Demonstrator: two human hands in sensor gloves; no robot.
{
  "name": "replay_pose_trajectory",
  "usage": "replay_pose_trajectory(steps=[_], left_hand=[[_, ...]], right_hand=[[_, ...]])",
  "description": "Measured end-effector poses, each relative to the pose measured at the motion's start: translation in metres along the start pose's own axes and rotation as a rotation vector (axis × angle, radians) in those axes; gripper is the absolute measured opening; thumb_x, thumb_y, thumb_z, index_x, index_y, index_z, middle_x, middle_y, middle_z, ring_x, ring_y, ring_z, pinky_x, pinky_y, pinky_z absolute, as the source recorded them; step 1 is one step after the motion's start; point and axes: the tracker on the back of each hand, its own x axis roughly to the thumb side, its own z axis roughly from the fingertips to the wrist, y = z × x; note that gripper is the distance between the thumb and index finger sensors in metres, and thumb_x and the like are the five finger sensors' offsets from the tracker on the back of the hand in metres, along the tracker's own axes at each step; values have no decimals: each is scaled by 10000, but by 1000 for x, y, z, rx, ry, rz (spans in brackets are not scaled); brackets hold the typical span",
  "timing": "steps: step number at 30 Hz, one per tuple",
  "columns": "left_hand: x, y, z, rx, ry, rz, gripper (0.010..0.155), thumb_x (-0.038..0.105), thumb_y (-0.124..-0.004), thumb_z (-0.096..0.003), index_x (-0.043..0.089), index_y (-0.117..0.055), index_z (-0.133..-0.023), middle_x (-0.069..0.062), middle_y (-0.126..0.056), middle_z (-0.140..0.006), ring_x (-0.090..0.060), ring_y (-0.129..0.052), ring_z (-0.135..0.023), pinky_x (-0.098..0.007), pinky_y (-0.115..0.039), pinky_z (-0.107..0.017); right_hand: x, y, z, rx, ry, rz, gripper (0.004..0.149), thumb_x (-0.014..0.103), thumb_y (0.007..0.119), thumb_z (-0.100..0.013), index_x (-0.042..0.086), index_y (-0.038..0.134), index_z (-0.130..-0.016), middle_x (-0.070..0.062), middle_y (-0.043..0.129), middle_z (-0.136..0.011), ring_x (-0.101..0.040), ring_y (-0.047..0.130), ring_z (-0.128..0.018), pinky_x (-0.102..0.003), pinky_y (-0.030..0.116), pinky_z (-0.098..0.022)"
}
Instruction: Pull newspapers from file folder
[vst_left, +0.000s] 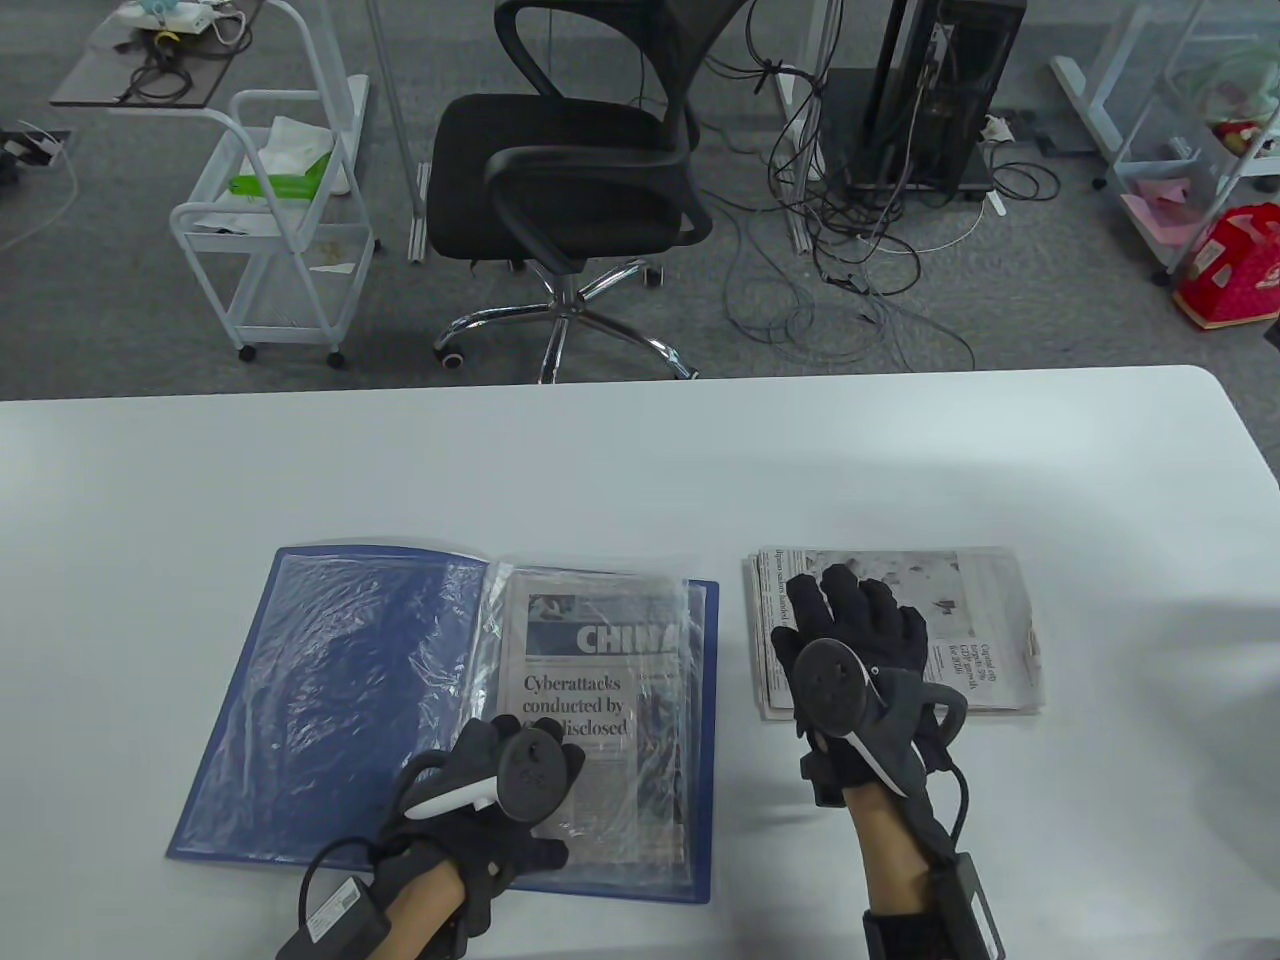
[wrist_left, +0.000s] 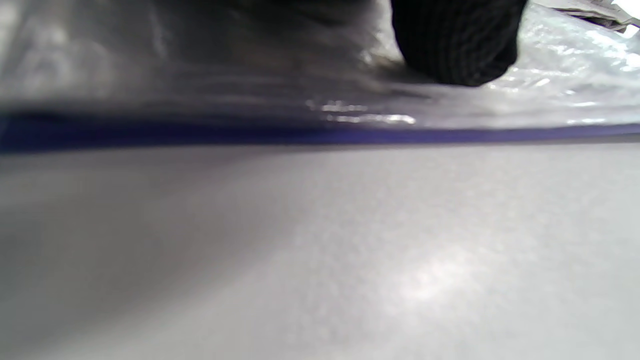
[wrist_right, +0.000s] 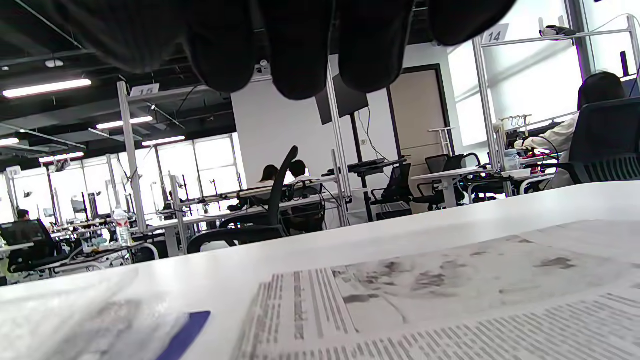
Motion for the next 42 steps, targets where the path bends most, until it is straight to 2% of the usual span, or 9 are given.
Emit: replay_pose_trajectory(steps=[7,12,19,21,24,27,33,37,42], left_hand=[[4,9,4,52,-23,19,834,521,-710,-463,232,-315,-1138,-140,-173,-1184,-567,-210,-1034,-690,-336,-691],[28,34,5,265,24,86,821,527,-691,-470,186,-390,-1153,-220,-313,-1205,-609,-368,-1042,-702,-435,-682],[52,16,-39,110,263,109,1011,638,-652,-423,45,-194,-1101,-318,-104,-1106,-670,-212,-962,-736,-374,-646],[55,12,-42,116,305,85,920,569,-658,-454,90,-197,-1090,-265,-79,-1096,-636,-162,-954,-724,-332,-641],[52,22,-36,259,315,73,677,385,-695,-509,132,-469,-1094,-227,-347,-1130,-603,-419,-981,-689,-519,-647],[33,41,-16,358,303,178,633,373,-704,-503,119,-652,-1080,-234,-516,-1132,-582,-623,-981,-660,-637,-639],[-58,71,58,585,400,548,643,371,-696,-509,102,-662,-1093,-239,-526,-1156,-592,-585,-1007,-681,-593,-649],[-120,60,91,621,572,603,654,376,-696,-511,99,-630,-1099,-241,-486,-1161,-603,-533,-1011,-687,-562,-656],[-156,34,93,575,681,700,665,376,-699,-511,86,-600,-1101,-264,-410,-1150,-602,-467,-1011,-683,-518,-665]], right_hand=[[-1,8,1,16,-6,2,568,527,702,-402,376,678,-948,-18,704,-1079,-386,728,-996,-660,557,-696],[1,8,2,40,-12,-19,569,529,703,-401,373,682,-948,-19,708,-1077,-385,731,-995,-659,561,-695],[1,5,2,39,-15,-61,569,528,703,-400,368,687,-945,-27,715,-1071,-383,738,-989,-657,565,-692],[1,6,2,44,-14,-72,569,528,703,-401,367,687,-946,-28,715,-1071,-384,738,-988,-657,567,-691],[1,7,2,48,-12,-83,569,531,702,-400,368,689,-945,-25,717,-1070,-382,740,-989,-655,568,-692],[0,7,1,53,-8,-100,568,529,702,-400,368,688,-945,-30,720,-1068,-383,745,-985,-655,571,-689],[-5,10,0,82,5,-125,573,531,702,-399,357,691,-945,-34,724,-1064,-378,756,-979,-652,578,-687],[-6,12,-1,90,12,-118,574,532,701,-399,358,688,-946,-32,724,-1064,-376,758,-979,-651,581,-687],[-12,19,0,130,25,-128,582,529,702,-398,347,683,-950,-44,723,-1062,-380,760,-973,-652,583,-682]])
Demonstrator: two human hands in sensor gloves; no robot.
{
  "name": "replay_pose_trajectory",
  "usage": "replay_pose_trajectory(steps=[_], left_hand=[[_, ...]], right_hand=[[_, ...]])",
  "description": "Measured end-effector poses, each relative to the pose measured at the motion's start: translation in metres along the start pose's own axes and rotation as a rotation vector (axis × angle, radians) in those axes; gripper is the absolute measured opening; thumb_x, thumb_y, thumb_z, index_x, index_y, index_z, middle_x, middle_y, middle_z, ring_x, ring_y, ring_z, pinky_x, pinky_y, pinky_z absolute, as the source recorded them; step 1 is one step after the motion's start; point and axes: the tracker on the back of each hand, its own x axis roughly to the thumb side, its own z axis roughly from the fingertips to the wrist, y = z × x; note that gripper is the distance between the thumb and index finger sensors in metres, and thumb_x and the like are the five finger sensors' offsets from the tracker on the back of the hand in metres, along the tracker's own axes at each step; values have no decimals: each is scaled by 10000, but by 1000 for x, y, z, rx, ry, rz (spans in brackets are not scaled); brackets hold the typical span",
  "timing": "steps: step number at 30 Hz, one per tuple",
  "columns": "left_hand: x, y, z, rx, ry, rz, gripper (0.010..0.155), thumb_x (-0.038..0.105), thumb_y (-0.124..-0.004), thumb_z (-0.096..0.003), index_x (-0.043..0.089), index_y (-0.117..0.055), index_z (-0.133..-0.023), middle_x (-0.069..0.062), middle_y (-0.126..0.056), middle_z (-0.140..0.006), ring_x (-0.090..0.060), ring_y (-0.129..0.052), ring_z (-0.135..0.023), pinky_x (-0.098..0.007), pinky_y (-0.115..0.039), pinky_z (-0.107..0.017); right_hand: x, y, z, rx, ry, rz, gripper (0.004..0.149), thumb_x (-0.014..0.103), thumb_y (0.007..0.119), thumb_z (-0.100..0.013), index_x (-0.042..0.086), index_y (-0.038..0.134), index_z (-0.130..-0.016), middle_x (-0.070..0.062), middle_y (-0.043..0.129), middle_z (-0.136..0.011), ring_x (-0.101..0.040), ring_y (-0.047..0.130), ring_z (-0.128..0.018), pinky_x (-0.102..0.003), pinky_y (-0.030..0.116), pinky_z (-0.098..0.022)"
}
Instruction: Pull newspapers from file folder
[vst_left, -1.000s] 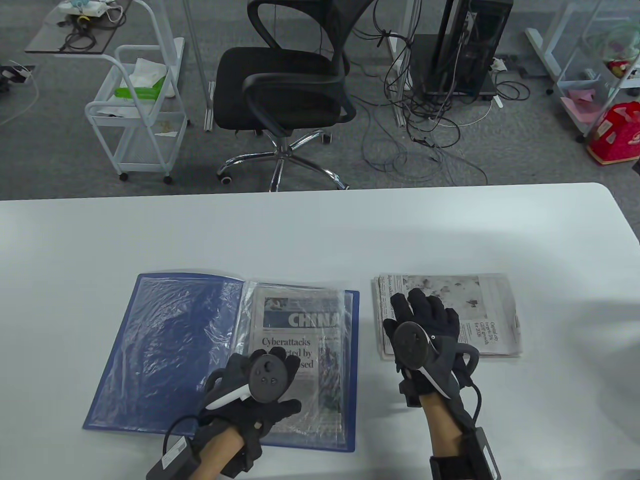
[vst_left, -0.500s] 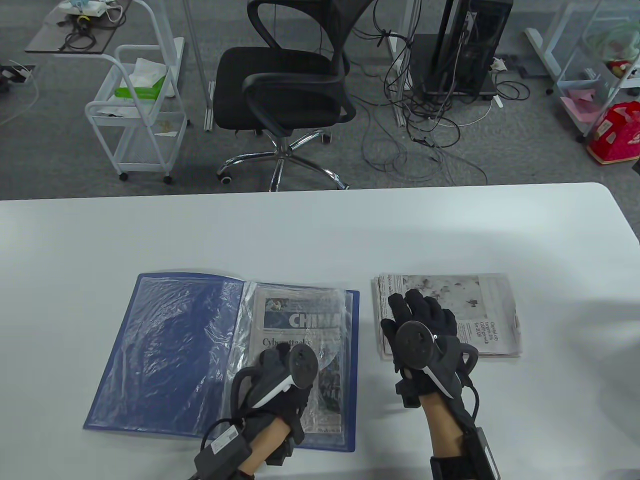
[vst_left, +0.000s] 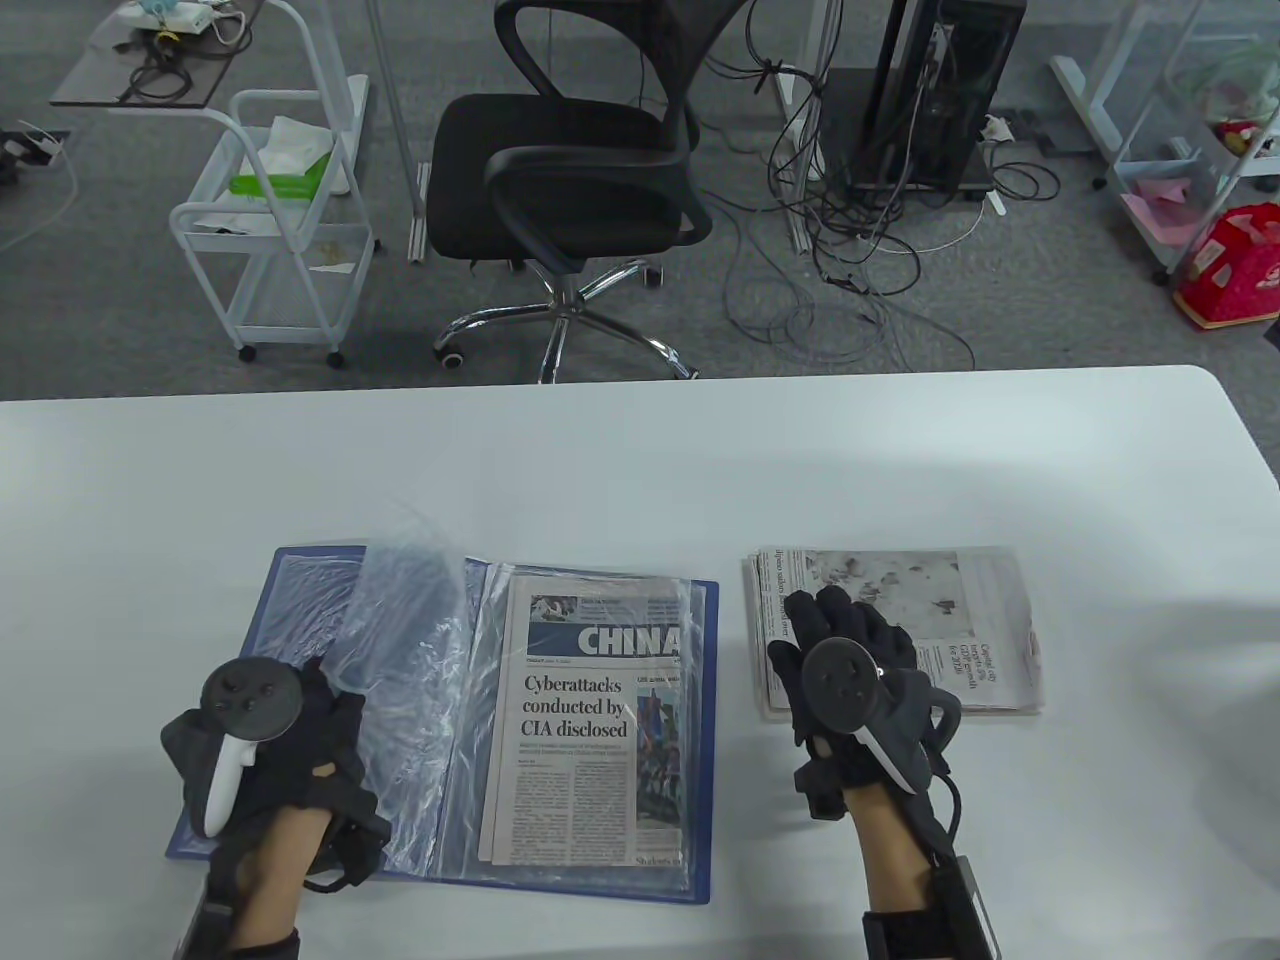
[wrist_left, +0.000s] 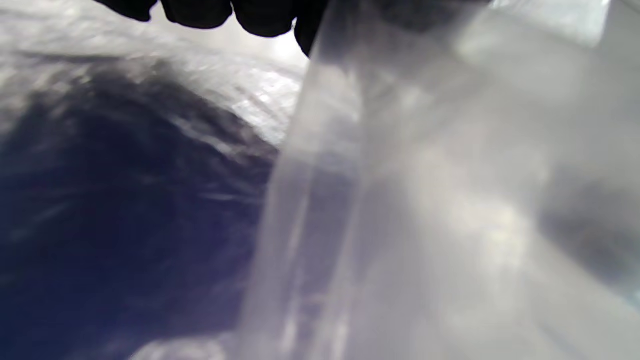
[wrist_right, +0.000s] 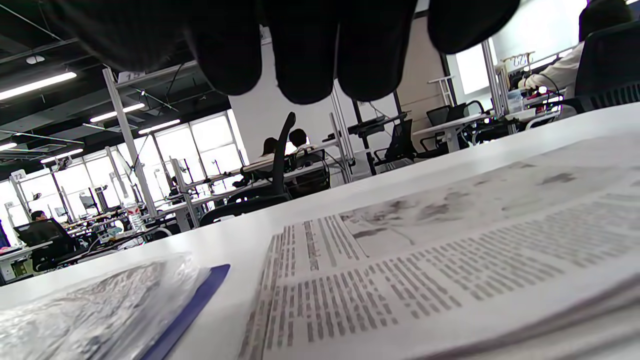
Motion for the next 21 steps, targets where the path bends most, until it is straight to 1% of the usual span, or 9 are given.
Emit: replay_pose_trajectory(steps=[4,8,12,14,15,17,18,20,21], left_hand=[[-10,1,-5,9,71,-52,673,363,-705,-511,73,-562,-1101,-262,-371,-1150,-594,-425,-1022,-683,-482,-679],[-23,9,-9,-12,135,-34,712,374,-702,-514,42,-481,-1103,-294,-308,-1135,-612,-390,-1016,-690,-460,-679],[-29,26,-6,54,123,43,765,389,-704,-512,46,-369,-1108,-308,-250,-1135,-621,-352,-1018,-698,-436,-679],[-28,41,1,122,77,90,757,381,-706,-511,63,-381,-1116,-302,-266,-1144,-616,-362,-1023,-692,-440,-681],[-27,46,3,138,62,109,747,374,-706,-512,76,-396,-1123,-299,-276,-1148,-611,-371,-1026,-689,-445,-682],[-22,61,12,208,-19,167,666,290,-705,-515,120,-497,-1125,-272,-348,-1164,-581,-418,-1036,-663,-461,-688],[-20,64,15,222,-44,176,655,271,-707,-513,120,-518,-1122,-267,-373,-1168,-572,-436,-1037,-654,-468,-688],[-6,73,27,256,-217,206,631,241,-723,-506,146,-587,-1114,-246,-443,-1180,-558,-488,-1048,-641,-491,-698],[-1,74,30,257,-266,205,622,242,-728,-505,155,-613,-1110,-233,-482,-1182,-547,-518,-1050,-633,-505,-697]], right_hand=[[-7,5,-1,24,18,24,584,528,703,-397,337,685,-948,-52,729,-1054,-385,768,-963,-654,589,-672],[-12,6,-2,33,38,9,584,525,704,-397,328,690,-947,-60,731,-1051,-390,769,-958,-656,591,-667],[-13,3,-3,17,38,1,584,526,703,-398,329,688,-948,-58,729,-1052,-388,769,-960,-655,591,-669],[-13,0,-3,9,39,-13,585,526,703,-398,328,687,-949,-60,728,-1053,-389,768,-960,-654,590,-670],[-13,0,-3,8,40,-14,585,525,703,-399,327,687,-950,-60,728,-1053,-388,767,-961,-655,590,-669],[-14,-1,-3,5,41,-16,584,526,703,-398,327,691,-947,-60,731,-1050,-387,772,-957,-654,594,-667],[-14,-1,-3,6,41,-17,585,526,703,-397,326,689,-947,-62,731,-1050,-389,770,-958,-654,593,-667],[-13,0,-3,7,36,-18,584,525,704,-398,326,690,-947,-63,730,-1051,-389,772,-956,-654,593,-667],[-13,0,-3,7,35,-16,584,525,703,-398,327,690,-947,-60,730,-1051,-388,771,-957,-655,594,-666]])
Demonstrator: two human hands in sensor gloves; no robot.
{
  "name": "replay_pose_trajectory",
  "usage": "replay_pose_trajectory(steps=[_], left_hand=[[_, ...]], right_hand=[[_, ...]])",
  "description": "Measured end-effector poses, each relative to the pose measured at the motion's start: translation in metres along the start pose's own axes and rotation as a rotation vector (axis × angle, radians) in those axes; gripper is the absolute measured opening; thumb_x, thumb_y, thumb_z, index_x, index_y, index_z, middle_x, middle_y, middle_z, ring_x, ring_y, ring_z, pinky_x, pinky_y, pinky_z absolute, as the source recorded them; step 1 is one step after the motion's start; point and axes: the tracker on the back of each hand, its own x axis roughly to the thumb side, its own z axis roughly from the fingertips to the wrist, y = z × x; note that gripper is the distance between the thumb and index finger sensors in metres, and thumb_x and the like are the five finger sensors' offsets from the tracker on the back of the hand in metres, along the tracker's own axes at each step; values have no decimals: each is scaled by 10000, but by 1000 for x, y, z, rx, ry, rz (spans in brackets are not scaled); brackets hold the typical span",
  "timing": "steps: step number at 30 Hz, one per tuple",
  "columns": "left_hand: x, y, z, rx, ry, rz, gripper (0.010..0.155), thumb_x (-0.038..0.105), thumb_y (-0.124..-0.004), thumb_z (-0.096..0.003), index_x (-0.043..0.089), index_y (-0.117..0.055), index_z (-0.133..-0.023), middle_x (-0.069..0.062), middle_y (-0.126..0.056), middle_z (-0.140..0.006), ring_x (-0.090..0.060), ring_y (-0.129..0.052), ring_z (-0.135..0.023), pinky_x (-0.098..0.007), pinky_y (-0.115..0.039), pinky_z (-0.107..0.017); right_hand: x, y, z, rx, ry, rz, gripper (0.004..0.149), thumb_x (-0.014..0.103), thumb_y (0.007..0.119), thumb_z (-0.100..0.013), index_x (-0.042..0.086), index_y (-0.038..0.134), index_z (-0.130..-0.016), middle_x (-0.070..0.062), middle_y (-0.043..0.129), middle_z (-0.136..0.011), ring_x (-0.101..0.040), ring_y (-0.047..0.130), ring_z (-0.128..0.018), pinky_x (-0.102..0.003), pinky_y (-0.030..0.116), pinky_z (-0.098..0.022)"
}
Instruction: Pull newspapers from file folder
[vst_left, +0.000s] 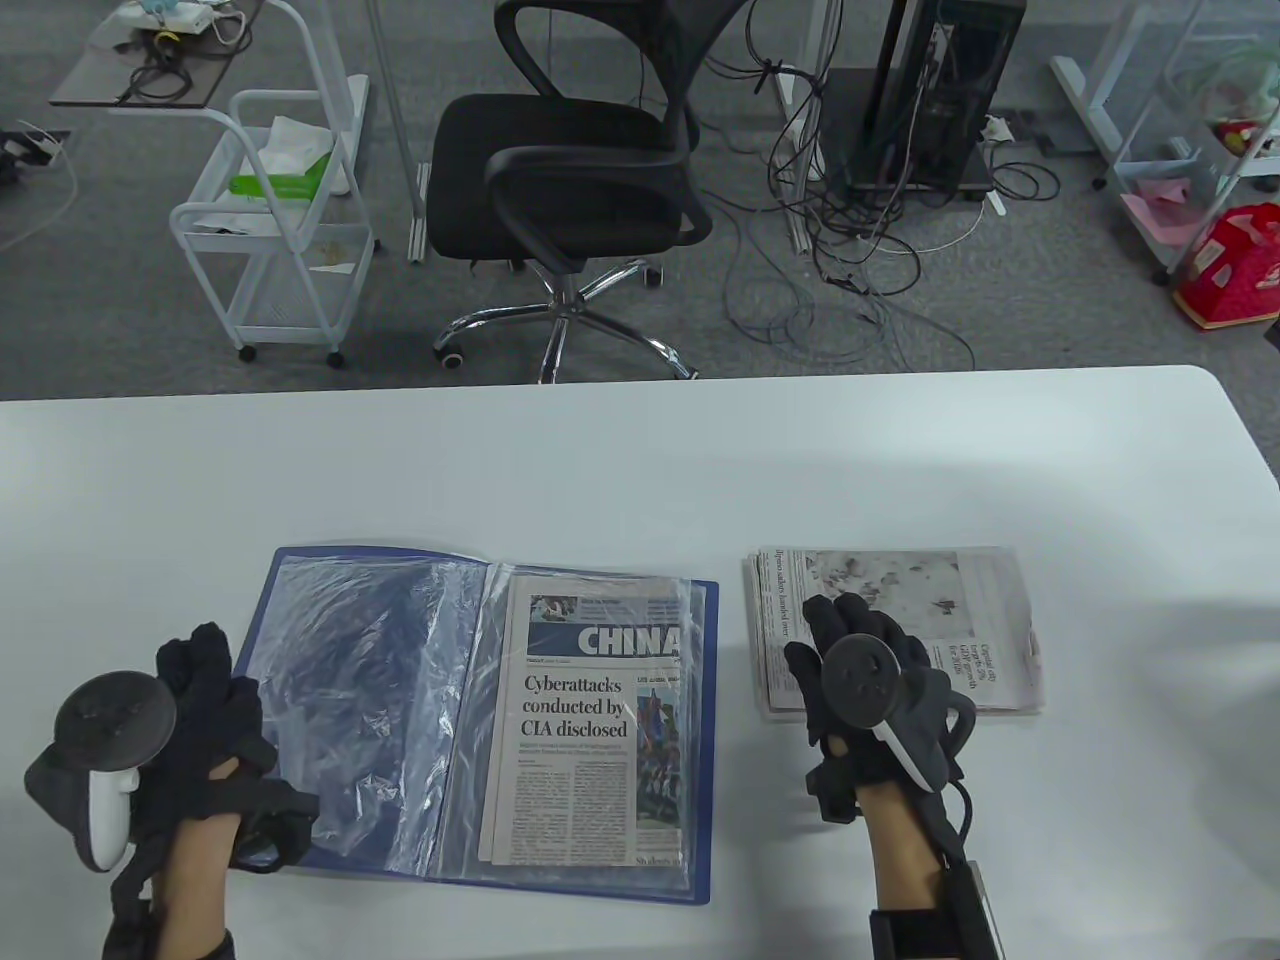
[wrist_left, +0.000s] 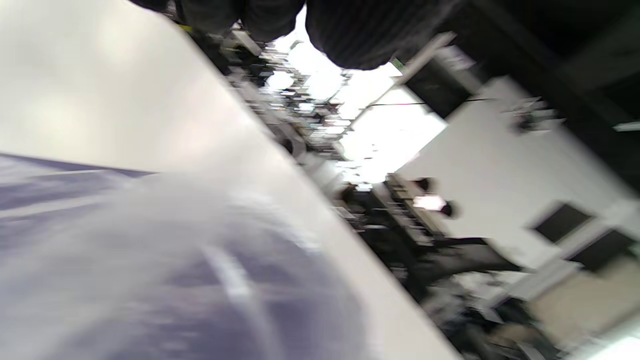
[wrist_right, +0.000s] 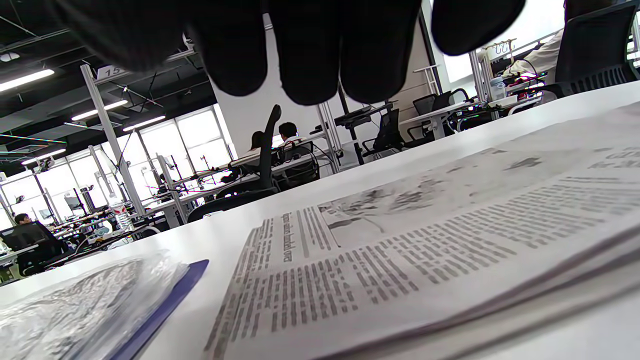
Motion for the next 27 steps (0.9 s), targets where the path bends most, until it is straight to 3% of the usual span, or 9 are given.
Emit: replay_pose_trajectory(steps=[3,5,12,14,16,18,20,23,27], left_hand=[[32,-7,12,-25,-221,-22,588,264,-755,-502,188,-728,-1084,-195,-618,-1180,-536,-608,-1053,-623,-548,-702],[54,-22,21,-95,-364,-84,575,286,-765,-501,198,-766,-1069,-177,-683,-1169,-523,-668,-1045,-614,-578,-700],[93,-111,53,-424,-604,-405,618,361,-783,-493,200,-726,-1087,-169,-662,-1179,-519,-655,-1051,-611,-572,-702],[94,-133,59,-534,-625,-466,658,389,-787,-488,200,-666,-1107,-172,-600,-1196,-522,-604,-1065,-613,-542,-711],[89,-165,66,-708,-629,-565,730,432,-787,-479,202,-564,-1135,-169,-483,-1219,-527,-497,-1084,-620,-477,-723],[81,-190,70,-830,-606,-637,825,479,-788,-461,195,-430,-1148,-167,-300,-1216,-535,-339,-1081,-635,-384,-721],[73,-204,72,-924,-562,-686,883,503,-783,-450,187,-333,-1142,-167,-188,-1192,-531,-240,-1064,-639,-326,-716],[69,-215,74,-944,-543,-715,878,477,-795,-454,176,-322,-1131,-154,-171,-1178,-518,-212,-1051,-636,-313,-712],[72,-218,78,-885,-554,-782,817,457,-798,-445,203,-399,-1111,-119,-239,-1167,-491,-291,-1052,-617,-376,-712]], right_hand=[[1,0,0,-4,-6,1,582,524,703,-398,325,693,-945,-63,732,-1049,-388,775,-954,-655,595,-665],[1,1,0,-4,-7,-1,582,524,703,-397,323,695,-944,-64,734,-1047,-388,775,-954,-654,595,-664],[1,1,1,5,-10,2,583,522,703,-399,318,698,-944,-70,736,-1045,-394,776,-950,-655,596,-662],[3,1,2,7,-15,5,583,522,703,-400,319,696,-945,-67,734,-1047,-393,774,-952,-655,596,-662],[5,3,2,13,-25,12,582,523,702,-400,321,694,-946,-68,733,-1048,-392,774,-953,-656,595,-663],[10,5,2,19,-35,11,580,526,700,-402,328,695,-947,-62,728,-1054,-390,769,-959,-654,594,-667],[17,9,2,38,-42,-6,578,534,697,-404,344,689,-951,-50,716,-1066,-382,764,-970,-649,592,-678],[42,17,-5,93,-83,-21,577,543,692,-406,377,673,-958,-29,693,-1089,-363,753,-995,-640,585,-701],[90,32,-26,158,-159,-22,566,540,693,-406,398,672,-954,-34,706,-1085,-359,773,-994,-623,617,-695]])
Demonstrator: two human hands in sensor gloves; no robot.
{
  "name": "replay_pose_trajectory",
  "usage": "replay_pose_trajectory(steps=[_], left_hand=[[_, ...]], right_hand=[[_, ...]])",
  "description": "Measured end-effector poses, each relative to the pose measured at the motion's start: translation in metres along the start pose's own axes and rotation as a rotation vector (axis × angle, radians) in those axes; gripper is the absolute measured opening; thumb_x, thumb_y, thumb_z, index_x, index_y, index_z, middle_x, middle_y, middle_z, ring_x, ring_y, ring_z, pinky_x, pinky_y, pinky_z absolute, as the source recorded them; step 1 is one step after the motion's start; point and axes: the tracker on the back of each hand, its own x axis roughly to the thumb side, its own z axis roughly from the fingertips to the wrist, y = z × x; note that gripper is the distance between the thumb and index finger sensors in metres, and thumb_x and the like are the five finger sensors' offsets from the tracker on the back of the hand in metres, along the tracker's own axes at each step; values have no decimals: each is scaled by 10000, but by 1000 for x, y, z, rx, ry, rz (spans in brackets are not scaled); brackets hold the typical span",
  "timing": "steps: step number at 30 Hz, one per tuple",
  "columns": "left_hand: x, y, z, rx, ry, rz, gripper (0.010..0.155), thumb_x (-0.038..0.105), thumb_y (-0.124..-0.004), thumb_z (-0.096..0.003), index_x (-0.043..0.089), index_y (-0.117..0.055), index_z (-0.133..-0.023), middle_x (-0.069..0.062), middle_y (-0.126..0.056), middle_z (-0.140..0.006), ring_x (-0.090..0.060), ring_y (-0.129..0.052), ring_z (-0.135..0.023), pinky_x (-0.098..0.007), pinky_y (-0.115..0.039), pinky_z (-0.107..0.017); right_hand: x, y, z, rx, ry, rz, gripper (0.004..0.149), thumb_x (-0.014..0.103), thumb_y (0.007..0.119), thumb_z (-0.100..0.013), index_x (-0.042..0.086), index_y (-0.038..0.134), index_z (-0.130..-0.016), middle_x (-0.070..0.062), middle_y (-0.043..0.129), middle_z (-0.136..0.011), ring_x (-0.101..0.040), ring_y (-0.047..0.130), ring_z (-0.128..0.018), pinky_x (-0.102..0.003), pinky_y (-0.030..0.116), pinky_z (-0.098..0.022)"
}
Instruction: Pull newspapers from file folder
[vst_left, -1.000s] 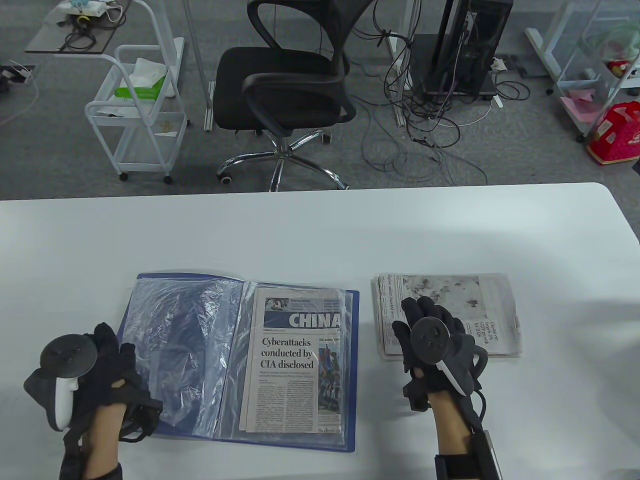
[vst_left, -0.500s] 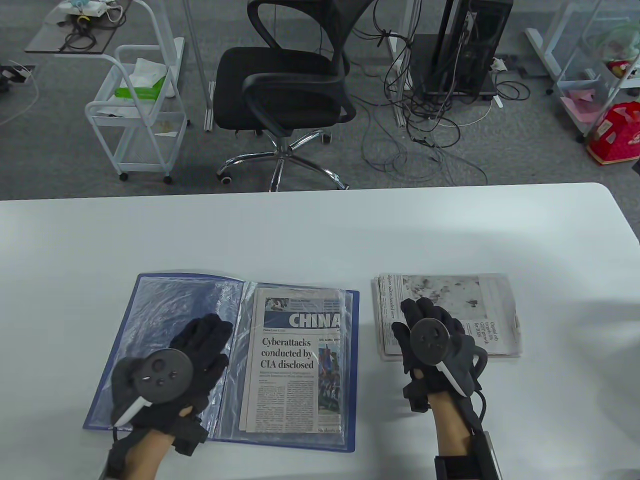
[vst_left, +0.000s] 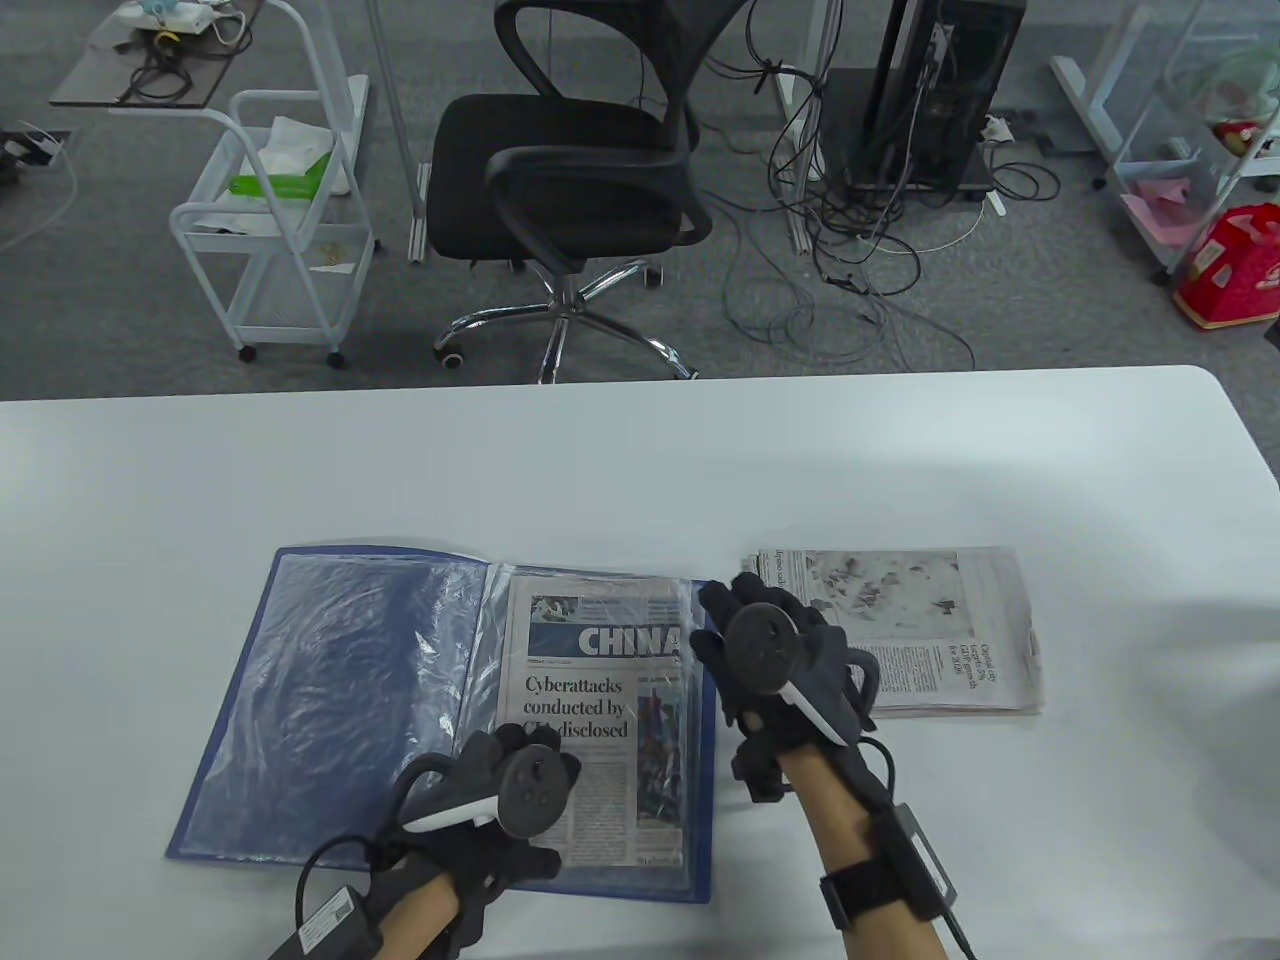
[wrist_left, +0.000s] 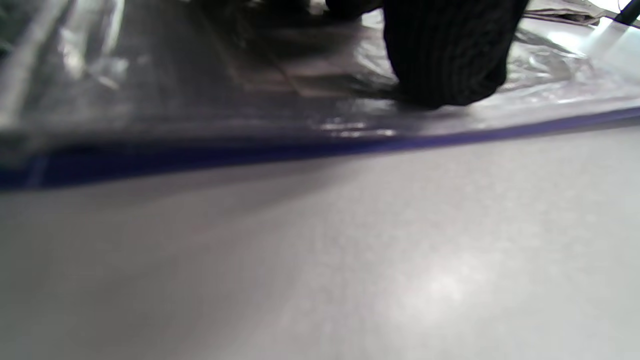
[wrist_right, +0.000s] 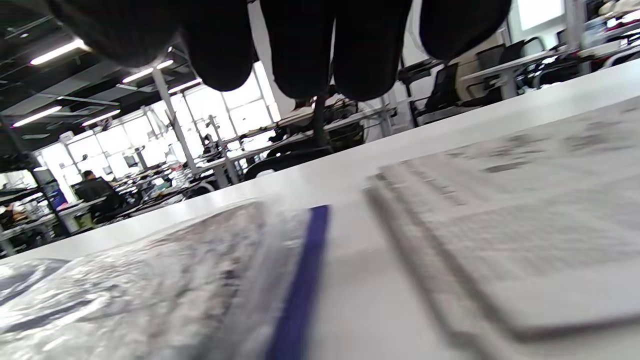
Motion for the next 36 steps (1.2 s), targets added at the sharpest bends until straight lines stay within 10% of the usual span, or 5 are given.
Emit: replay_pose_trajectory(steps=[7,20,27,36], left_hand=[[7,2,1,9,19,-82,769,457,-789,-441,207,-450,-1084,-105,-316,-1151,-461,-397,-1053,-595,-455,-713],[4,0,1,5,30,-30,756,451,-781,-448,223,-434,-1080,-89,-289,-1146,-446,-355,-1048,-595,-434,-712],[3,-1,2,-12,30,-5,771,450,-762,-456,224,-390,-1091,-93,-239,-1151,-450,-302,-1037,-599,-407,-709],[0,-3,2,-29,24,31,748,436,-756,-467,252,-372,-1081,-64,-203,-1144,-452,-255,-1023,-604,-387,-702]], right_hand=[[55,31,-64,96,21,40,494,438,728,-415,411,719,-908,22,765,-1052,-270,830,-989,-552,682,-701],[88,68,-110,213,75,308,407,375,826,-383,366,853,-790,34,1009,-717,-165,1010,-431,-487,825,-475],[96,71,-114,296,77,351,382,389,857,-361,362,886,-741,42,974,-714,-178,943,-483,-523,754,-560],[97,65,-123,125,207,282,375,385,800,-379,385,817,-754,88,879,-807,-262,760,-858,-573,589,-696]])
